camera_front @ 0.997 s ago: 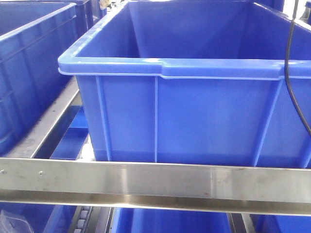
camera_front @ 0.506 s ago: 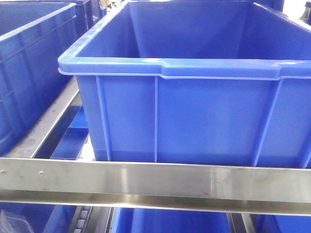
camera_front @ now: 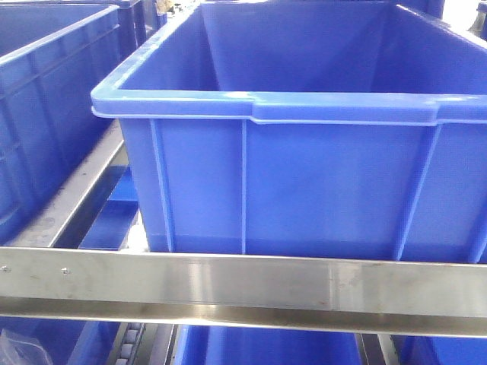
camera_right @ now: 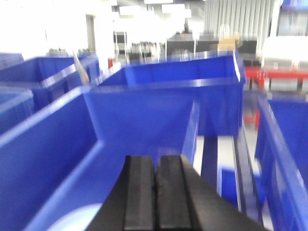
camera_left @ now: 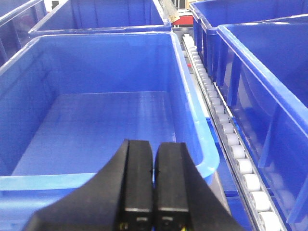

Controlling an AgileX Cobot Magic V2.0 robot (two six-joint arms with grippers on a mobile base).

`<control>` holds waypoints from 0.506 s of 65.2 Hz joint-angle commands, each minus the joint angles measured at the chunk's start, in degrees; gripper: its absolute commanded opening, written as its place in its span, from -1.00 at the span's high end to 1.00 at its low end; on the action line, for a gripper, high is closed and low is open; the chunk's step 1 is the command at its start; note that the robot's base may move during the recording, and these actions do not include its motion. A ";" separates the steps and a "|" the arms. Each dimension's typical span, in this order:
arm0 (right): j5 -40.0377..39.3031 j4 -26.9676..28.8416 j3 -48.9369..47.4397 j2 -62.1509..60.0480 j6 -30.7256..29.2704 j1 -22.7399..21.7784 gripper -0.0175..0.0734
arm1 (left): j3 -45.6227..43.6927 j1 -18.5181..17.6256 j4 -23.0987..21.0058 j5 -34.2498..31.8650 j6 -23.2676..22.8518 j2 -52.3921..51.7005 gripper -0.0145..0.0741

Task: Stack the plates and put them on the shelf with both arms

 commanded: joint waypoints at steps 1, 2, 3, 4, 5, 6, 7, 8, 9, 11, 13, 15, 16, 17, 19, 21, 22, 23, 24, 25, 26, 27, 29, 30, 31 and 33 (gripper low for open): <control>-4.18 -0.53 -1.57 -1.45 -0.22 -0.28 0.49 | -1.94 0.20 -0.49 -4.89 -0.39 0.39 0.49; -4.18 -0.53 -1.57 -1.58 -0.22 -0.28 0.49 | -1.94 0.20 -0.49 -4.89 -0.39 0.39 0.49; -4.18 -0.53 -1.57 -1.72 -0.22 -0.28 0.49 | -1.94 0.20 -0.49 -4.89 -0.39 0.39 0.49; -4.12 -0.53 -1.57 -1.79 -0.22 -0.28 0.49 | -1.94 0.20 -0.49 -4.89 -0.39 0.39 0.49; -4.06 -0.53 -1.57 -1.84 -0.22 -0.28 0.49 | -1.94 0.20 -0.49 -4.89 -0.39 0.39 0.49; -4.06 -0.53 -1.57 -1.84 -0.22 -0.28 0.49 | -1.94 0.20 -0.49 -4.89 -0.39 0.39 0.49; -4.12 -0.53 -1.57 -1.84 -0.22 -0.28 0.49 | -1.94 0.20 -0.49 -4.89 -0.39 0.39 0.49; -4.12 -0.53 -1.57 -1.84 -0.22 -0.28 0.49 | -1.94 0.20 -0.49 -4.89 -0.39 0.39 0.49; -4.02 -0.53 -1.57 -1.84 -0.22 -0.28 0.49 | -1.94 0.20 -0.49 -4.89 -0.39 0.39 0.49; -3.62 -0.53 -1.57 -1.84 -0.22 -0.28 0.49 | -1.94 0.20 -0.49 -4.89 -0.39 0.39 0.49; -3.12 -0.53 -1.57 -1.84 -0.22 -0.28 0.49 | -1.94 0.20 -0.49 -4.89 -0.39 0.39 0.49; -2.71 -0.53 -1.57 -1.84 -0.22 -0.28 0.49 | -1.94 0.20 -0.49 -4.89 -0.39 0.39 0.49; -2.54 -0.53 -1.57 -1.84 -0.22 -0.28 0.49 | -1.94 0.20 -0.49 -4.89 -0.39 0.39 0.49; -2.45 -0.53 -1.50 -1.84 -0.22 -0.28 0.49 | -1.94 0.20 -0.49 -4.89 -0.39 0.39 0.49; -2.45 -0.35 -0.98 -1.84 -0.17 -0.28 0.49 | -1.94 0.20 -0.49 -4.89 -0.39 0.39 0.49; -2.19 -0.29 -0.48 -1.84 0.00 -0.28 0.49 | -1.94 0.20 -0.49 -4.89 -0.39 0.39 0.49; -2.12 -0.29 -0.21 -1.84 0.13 -0.28 0.49 | -1.94 0.20 -0.49 -4.89 -0.39 0.39 0.49; -1.93 -0.29 0.24 -1.84 0.32 -0.28 0.49 | -1.94 0.20 -0.49 -4.89 -0.39 0.39 0.49; -1.93 -0.35 0.76 -1.84 0.39 -0.28 0.49 | -1.94 0.20 -0.49 -4.89 -0.39 0.39 0.49; -1.87 -0.51 1.18 -1.84 0.50 -0.28 0.49 | -1.94 0.20 -0.49 -4.89 -0.39 0.39 0.49; -1.88 -0.77 1.64 -1.84 0.73 -0.35 0.49 | -1.94 0.20 -0.49 -4.89 -0.39 0.39 0.49; -1.88 -1.29 2.37 -1.84 1.32 -0.50 0.49 | -1.94 0.20 -0.49 -4.89 -0.39 0.39 0.49; -1.88 -2.82 3.62 -1.91 2.99 -1.03 0.49 | -1.94 0.20 -0.49 -4.89 -0.39 0.39 0.49; -1.88 -4.14 4.40 -1.91 3.86 -1.31 0.49 | -1.94 0.20 -0.49 -4.89 -0.39 0.39 0.49; -1.88 -5.10 4.91 -1.97 5.30 -1.79 0.49 | -1.94 0.20 -0.49 -4.89 -0.39 0.39 0.49; -1.88 -7.15 5.94 -2.04 7.33 -2.51 0.49 | -1.94 0.20 -0.49 -4.89 -0.39 0.39 0.49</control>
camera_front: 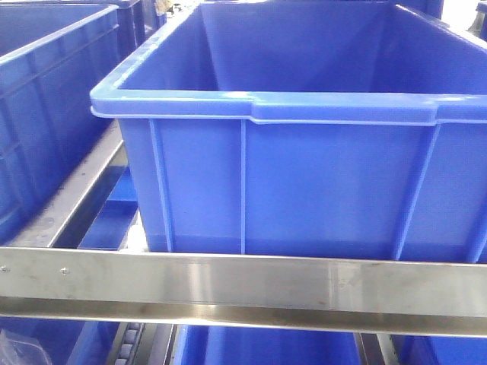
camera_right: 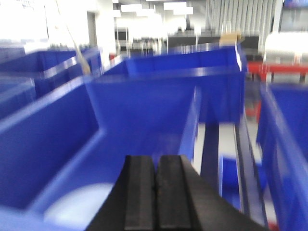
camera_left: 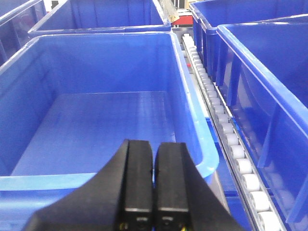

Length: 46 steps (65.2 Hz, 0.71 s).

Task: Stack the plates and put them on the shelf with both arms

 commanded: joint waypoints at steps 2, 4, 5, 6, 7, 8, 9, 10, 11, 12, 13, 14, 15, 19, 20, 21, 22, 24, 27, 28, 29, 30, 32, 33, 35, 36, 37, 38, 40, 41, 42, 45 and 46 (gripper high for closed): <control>-3.86 -7.05 1.81 0.28 6.67 -2.50 0.49 | -1.94 0.20 -0.49 -4.89 -0.39 0.39 0.49; -3.87 -9.31 2.85 0.28 8.64 -3.53 0.49 | -1.94 0.20 -0.49 -4.89 -0.39 0.39 0.49; -3.87 -10.07 3.23 0.17 9.20 -3.95 0.49 | -1.94 0.20 -0.49 -4.89 -0.39 0.39 0.49; -3.87 -10.71 3.61 -0.05 10.00 -4.35 0.49 | -1.94 0.20 -0.49 -4.89 -0.39 0.39 0.49; -3.87 -11.51 4.18 -0.20 10.81 -4.92 0.49 | -1.94 0.20 -0.49 -4.89 -0.39 0.39 0.49; -3.94 -11.84 4.57 -0.56 11.11 -5.26 0.49 | -1.94 0.20 -0.49 -4.89 -0.39 0.39 0.49; -3.95 -12.36 5.14 -0.85 11.32 -5.75 0.49 | -1.94 0.20 -0.49 -4.89 -0.39 0.39 0.49; -3.95 -12.36 5.52 -1.36 11.32 -6.06 0.49 | -1.94 0.20 -0.49 -4.89 -0.39 0.39 0.49; -3.95 -12.36 5.92 -1.77 11.32 -6.35 0.49 | -1.94 0.20 -0.49 -4.89 -0.39 0.39 0.49; -4.01 -12.36 6.53 -2.22 11.32 -6.66 0.49 | -1.94 0.20 -0.49 -4.89 -0.39 0.39 0.49; -4.09 -12.36 6.96 -2.70 11.32 -7.07 0.49 | -1.94 0.20 -0.49 -4.89 -0.39 0.39 0.49; -4.09 -12.36 7.61 -3.55 11.32 -7.34 0.49 | -1.94 0.20 -0.49 -4.89 -0.39 0.39 0.49; -4.09 -12.36 8.07 -4.14 11.32 -7.72 0.49 | -1.94 0.20 -0.49 -4.89 -0.39 0.39 0.49; -4.09 -12.36 10.25 -7.20 11.32 -8.43 0.49 | -1.94 0.20 -0.49 -4.89 -0.39 0.39 0.49; -4.09 -12.36 10.74 -7.94 11.32 -8.47 0.49 | -1.94 0.20 -0.49 -4.89 -0.39 0.39 0.49; -4.09 -12.36 11.21 -9.07 11.32 -8.45 0.49 | -1.94 0.20 -0.49 -4.89 -0.39 0.39 0.49; -4.00 -12.36 11.87 -9.79 11.32 -8.45 0.49 | -1.94 0.20 -0.49 -4.89 -0.39 0.39 0.49; -3.83 -12.36 12.87 -11.57 11.32 -8.45 0.49 | -1.94 0.20 -0.49 -4.89 -0.39 0.39 0.49; -3.29 -12.36 14.07 -14.07 11.32 -8.45 0.49 | -1.94 0.20 -0.49 -4.89 -0.39 0.39 0.49; -3.10 -12.36 14.41 -14.61 11.32 -8.45 0.49 | -1.94 0.20 -0.49 -4.89 -0.39 0.39 0.49; -2.98 -12.36 14.93 -14.96 11.32 -8.45 0.49 | -1.94 0.20 -0.49 -4.89 -0.39 0.39 0.49; -3.18 -12.36 15.24 -14.82 11.32 -8.45 0.49 | -1.94 0.20 -0.49 -4.89 -0.39 0.39 0.49; -2.94 -12.36 15.57 -14.64 11.32 -8.45 0.49 | -1.94 0.20 -0.49 -4.89 -0.39 0.39 0.49; -2.25 -12.36 15.57 -14.54 11.32 -8.45 0.49 | -1.85 0.20 -0.49 -4.89 -0.39 0.39 0.49; -1.00 -12.36 15.51 -14.61 11.32 -8.45 0.49 | -1.85 0.20 -0.49 -4.91 -0.39 0.39 0.49; -0.68 -12.36 15.51 -14.67 11.32 -8.45 0.49 | -1.85 0.20 -0.49 -4.91 -0.39 0.39 0.49; -0.55 -12.36 15.51 -14.73 11.32 -8.45 0.49 | -1.85 0.20 -0.49 -4.91 -0.39 0.39 0.49; -0.55 -12.36 15.51 -14.73 11.32 -8.45 0.49 | -1.85 0.20 -0.49 -4.91 -0.39 0.39 0.49; -0.49 -12.36 15.51 -14.73 11.32 -8.45 0.49 | -1.85 0.20 -0.49 -4.91 -0.39 0.39 0.49; -0.49 -12.36 15.51 -14.73 11.32 -8.45 0.49 | -1.85 0.20 -0.49 -4.91 -0.39 0.39 0.49; -0.49 -12.36 15.51 -14.73 11.32 -8.45 0.49 | -1.85 0.20 -0.49 -4.91 -0.39 0.39 0.49; -0.40 -12.36 15.51 -14.73 11.32 -8.45 0.49 | -1.85 0.20 -0.49 -4.91 -0.39 0.39 0.49; -0.40 -12.36 15.51 -14.73 11.32 -8.45 0.49 | -1.85 0.20 -0.49 -4.91 -0.39 0.39 0.49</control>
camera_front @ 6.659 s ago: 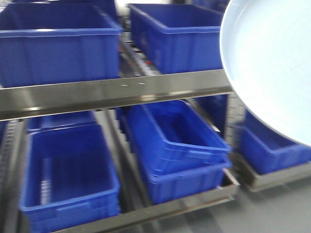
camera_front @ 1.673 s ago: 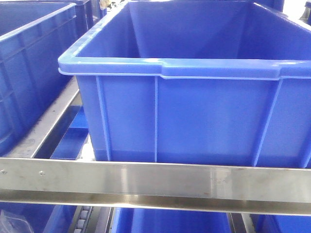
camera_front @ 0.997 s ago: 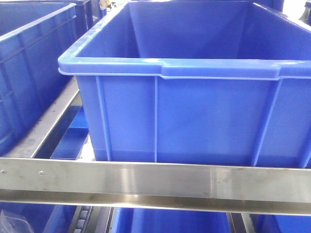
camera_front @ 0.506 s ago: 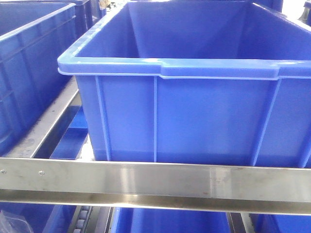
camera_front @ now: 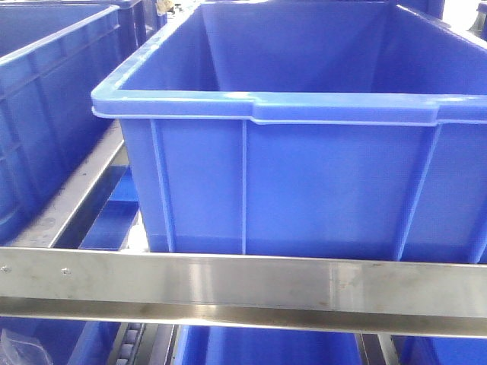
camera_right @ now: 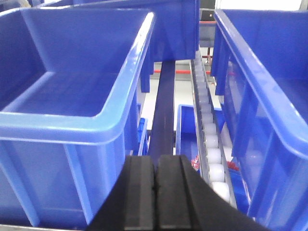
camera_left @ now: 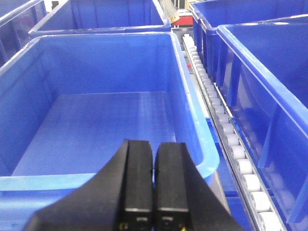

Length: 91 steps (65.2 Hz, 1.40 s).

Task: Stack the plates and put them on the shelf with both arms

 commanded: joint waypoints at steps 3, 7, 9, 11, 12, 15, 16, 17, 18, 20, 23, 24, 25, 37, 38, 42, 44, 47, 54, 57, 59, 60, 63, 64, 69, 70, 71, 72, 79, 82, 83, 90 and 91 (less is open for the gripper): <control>-4.23 -0.59 0.16 -1.07 -0.07 -0.43 0.49 | -1.85 0.20 -0.49 -4.91 -0.39 0.39 0.49; -4.23 -0.59 0.16 -1.07 -0.07 -0.43 0.49 | -1.85 0.20 -0.49 -4.91 -0.39 0.39 0.49; -4.23 -0.59 0.16 -1.07 -0.07 -0.43 0.49 | -1.85 0.20 -0.49 -4.91 -0.39 0.39 0.49; -4.23 -0.59 0.16 -1.07 -0.07 -0.43 0.49 | -1.85 0.20 -0.49 -4.91 -0.39 0.39 0.49; -4.23 -0.59 0.16 -1.07 -0.07 -0.43 0.49 | -1.85 0.20 -0.49 -4.91 -0.39 0.39 0.49; -4.23 -0.59 0.16 -1.07 -0.07 -0.43 0.49 | -1.85 0.20 -0.49 -4.91 -0.39 0.39 0.49; -4.23 -0.59 0.16 -1.07 -0.07 -0.43 0.49 | -1.85 0.20 -0.49 -4.91 -0.39 0.39 0.49; -4.23 -0.59 0.16 -1.07 -0.07 -0.43 0.49 | -1.85 0.20 -0.49 -4.91 -0.39 0.39 0.49; -4.23 -0.59 0.16 -1.07 -0.07 -0.43 0.49 | -1.85 0.20 -0.49 -4.91 -0.39 0.39 0.49; -4.23 -0.59 0.16 -1.07 -0.07 -0.43 0.49 | -1.85 0.20 -0.49 -4.91 -0.39 0.39 0.49; -3.83 -0.59 0.16 -1.02 -0.07 -0.43 0.49 | -1.85 0.20 -0.49 -4.91 -0.39 0.39 0.49; -3.83 -0.59 0.16 -1.02 -0.07 -0.43 0.49 | -1.85 0.20 -0.49 -4.91 -0.39 0.39 0.49; -3.83 -0.59 0.16 -1.02 -0.07 -0.43 0.49 | -1.85 0.20 -0.49 -4.91 -0.39 0.39 0.49; -3.83 -0.59 0.16 -1.02 -0.07 -0.43 0.49 | -1.85 0.20 -0.49 -4.91 -0.39 0.39 0.49; -3.83 -0.59 0.16 -1.02 -0.07 -0.43 0.49 | -1.85 0.20 -0.49 -4.91 -0.39 0.39 0.49; -3.83 -0.59 0.16 -1.02 -0.07 -0.43 0.49 | -1.85 0.20 -0.49 -4.91 -0.39 0.39 0.49; -3.83 -0.59 0.16 -1.02 -0.07 -0.43 0.49 | -1.85 0.20 -0.49 -4.91 -0.39 0.39 0.49; -3.83 -0.59 0.16 -1.02 -0.07 -0.43 0.49 | -1.85 0.20 -0.49 -4.91 -0.39 0.39 0.49; -3.83 -0.59 0.16 -1.02 -0.07 -0.43 0.49 | -1.85 0.20 -0.49 -4.91 -0.39 0.39 0.49; -3.83 -0.59 0.16 -1.02 -0.07 -0.43 0.49 | -1.85 0.20 -0.49 -4.91 -0.39 0.39 0.49; -3.83 -0.59 0.16 -1.02 -0.07 -0.43 0.49 | -1.85 0.20 -0.49 -4.91 -0.39 0.39 0.49; -3.83 -0.59 0.16 -1.02 -0.07 -0.43 0.49 | -1.85 0.20 -0.49 -4.91 -0.39 0.39 0.49; -3.83 -0.59 0.16 -1.02 -0.07 -0.43 0.49 | -1.85 0.20 -0.49 -4.91 -0.39 0.39 0.49; -3.83 -0.59 0.16 -1.02 -0.07 -0.43 0.49 | -1.85 0.20 -0.49 -4.91 -0.39 0.39 0.49; -3.83 -0.59 0.16 -1.02 -0.07 -0.43 0.49 | -1.29 0.97 1.70 -6.42 -0.39 -0.08 0.49; -3.83 -0.59 0.16 -1.02 -0.07 -0.43 0.49 | -1.06 1.40 1.70 -6.80 -0.39 -0.14 0.49; -3.83 -0.59 0.16 -1.02 -0.07 -0.43 0.49 | -0.74 1.58 1.70 -7.11 -0.39 -0.41 0.49; -3.83 -0.59 0.16 -1.02 -0.07 -0.43 0.49 | -0.40 1.76 2.05 -7.47 -0.39 -0.61 0.49; -3.83 -0.59 0.16 -1.02 -0.07 -0.43 0.49 | 4.43 2.41 3.03 -10.27 -0.39 -4.12 0.49; -3.83 -0.59 0.16 -1.02 -0.07 -0.43 0.49 | 6.31 2.55 2.71 -10.51 -0.56 -6.44 0.49; -3.83 -0.59 0.16 -1.02 -0.07 -0.43 0.49 | 7.20 2.55 2.41 -10.51 -0.56 -7.49 0.49; -3.83 -0.59 0.16 -1.02 -0.07 -0.43 0.49 | 11.62 2.55 1.02 -9.89 -0.56 -12.59 0.49; -3.83 -0.59 0.16 -1.02 -0.07 -0.43 0.49 | 12.44 2.55 0.93 -9.89 -0.56 -13.14 0.49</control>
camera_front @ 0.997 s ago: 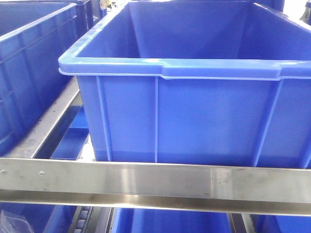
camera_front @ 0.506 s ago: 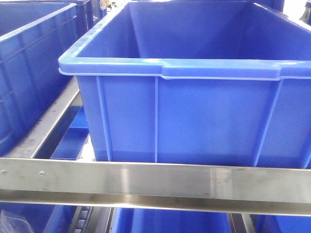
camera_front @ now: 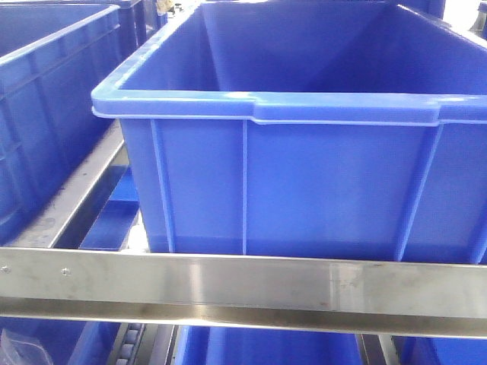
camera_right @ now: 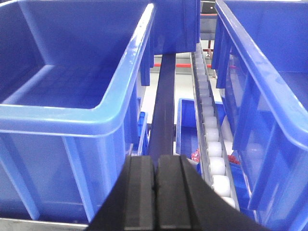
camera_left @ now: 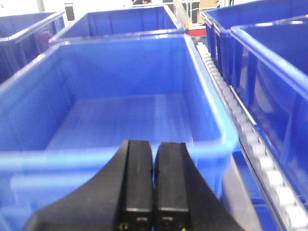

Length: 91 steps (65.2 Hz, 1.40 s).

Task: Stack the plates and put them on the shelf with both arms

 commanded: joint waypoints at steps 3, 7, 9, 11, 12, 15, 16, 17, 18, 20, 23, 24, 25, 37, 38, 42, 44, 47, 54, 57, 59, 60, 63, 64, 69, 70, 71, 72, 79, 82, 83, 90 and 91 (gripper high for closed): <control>-4.89 -0.55 0.16 -1.02 -0.18 -0.43 0.49 | 3.03 0.12 -2.58 -5.24 -0.56 -4.24 0.49; -4.89 -0.55 0.16 -1.02 -0.18 -0.43 0.49 | 5.31 0.12 -3.84 -5.96 -0.56 -6.56 0.49; -4.89 -0.55 0.16 -1.02 -0.18 -0.43 0.49 | 5.06 0.12 -4.30 -2.19 -0.56 -7.55 0.49; -4.89 -0.55 0.16 -1.02 -0.18 -0.43 0.49 | 5.06 0.12 -4.45 -2.62 -0.56 -7.17 0.49; -4.89 -0.55 0.16 -1.02 -0.18 -0.43 0.49 | 5.06 0.12 -4.45 -2.62 -0.56 -7.00 0.49; -4.89 -0.55 0.16 -1.02 -0.18 -0.43 0.49 | 5.06 0.12 -4.45 -2.19 -0.56 -7.18 0.49; -4.89 -0.55 0.16 -1.02 -0.18 -0.43 0.49 | 5.06 0.12 -4.45 -2.19 -0.56 -7.18 0.49; -4.89 -0.55 0.16 -1.02 -0.18 -0.43 0.49 | 5.06 0.12 -4.45 -2.53 -0.56 -7.18 0.49; -4.89 -0.55 0.16 -1.02 -0.18 -0.43 0.49 | 5.06 0.12 -4.45 -2.66 -0.56 -7.18 0.49; -4.89 -0.55 0.16 -1.02 -0.18 -0.43 0.49 | 5.06 0.12 -4.45 -2.66 -0.56 -7.18 0.49; -4.89 -0.55 0.16 -1.02 -0.18 -0.43 0.49 | 5.06 0.12 -4.45 -2.78 -0.56 -7.18 0.49; -4.89 -0.55 0.16 -1.02 -0.18 -0.43 0.49 | 5.06 0.12 -4.45 -2.78 -0.56 -7.18 0.49; -4.89 -0.55 0.16 -1.02 -0.18 -0.43 0.49 | 5.06 0.12 -4.45 -2.78 -0.56 -7.18 0.49; -4.89 -0.55 0.16 -1.02 -0.18 -0.43 0.49 | 5.06 0.12 -4.45 -3.12 -0.56 -7.18 0.49; -4.89 -0.55 0.16 -1.02 -0.18 -0.43 0.49 | 5.06 0.12 -4.45 -3.12 -0.56 -7.18 0.49; -4.89 -0.55 0.16 -1.02 -0.18 -0.43 0.49 | 5.06 0.12 -4.45 -3.98 -0.56 -7.18 0.49; -4.89 -0.55 0.16 -1.02 -0.18 -0.43 0.49 | 5.06 0.12 -3.58 -4.44 -0.15 -7.18 0.49; -4.89 -0.55 0.16 -1.02 -0.18 -0.43 0.49 | 5.06 0.12 -1.91 -4.98 -0.13 -7.18 0.49; -4.89 -0.55 0.16 -1.02 -0.18 -0.43 0.49 | 5.06 0.12 -1.43 -4.74 -0.13 -7.18 0.49; -4.89 -0.55 0.16 -1.02 -0.18 -0.43 0.49 | 5.06 0.12 -1.23 -4.62 -0.13 -7.18 0.49; -4.89 -0.55 0.16 -1.02 -0.18 -0.43 0.49 | 5.06 0.12 -0.73 -4.50 -0.13 -7.18 0.49; -4.89 -0.55 0.16 -1.02 -0.18 -0.43 0.49 | 5.06 0.12 -0.36 -4.39 -0.13 -7.18 0.49; -4.89 -0.55 0.16 -1.02 -0.18 -0.43 0.49 | 5.06 0.12 -0.36 -4.24 -0.13 -7.18 0.49; -4.89 -0.55 0.16 -1.02 -0.18 -0.43 0.49 | 5.06 0.12 -0.04 -4.25 -0.13 -7.18 0.49; -4.89 -0.55 0.16 -1.02 -0.18 -0.43 0.49 | 5.06 0.12 0.51 -4.25 -0.13 -7.18 0.49; -4.89 -0.55 0.16 -1.02 -0.18 -0.43 0.49 | 5.06 0.12 0.83 -4.25 -0.13 -7.18 0.49; -4.89 -0.55 0.16 -1.02 -0.18 -0.43 0.49 | 5.06 0.12 0.89 -4.25 -0.13 -7.18 0.49; -4.89 -0.55 0.16 -1.02 -0.18 -0.43 0.49 | 5.06 0.12 0.89 -4.25 -0.13 -7.18 0.49; -4.89 -0.55 0.16 -1.02 -0.18 -0.43 0.49 | 5.06 0.12 0.89 -4.25 0.81 -7.18 0.49; -4.89 -0.55 0.16 -1.02 -0.18 -0.43 0.49 | 5.06 0.12 -0.93 -4.08 3.52 -7.18 0.49; -4.89 -0.55 0.16 -1.02 -0.18 -0.43 0.49 | 5.06 0.12 -2.58 -3.92 4.43 -7.18 0.49; -4.89 -0.55 0.16 -1.02 -0.18 -0.43 0.49 | 5.06 0.12 -7.03 -2.59 8.30 -7.18 0.49; -4.89 -0.55 0.16 -1.02 -0.18 -0.43 0.49 | 5.06 0.12 -7.03 -2.59 8.30 -7.18 0.49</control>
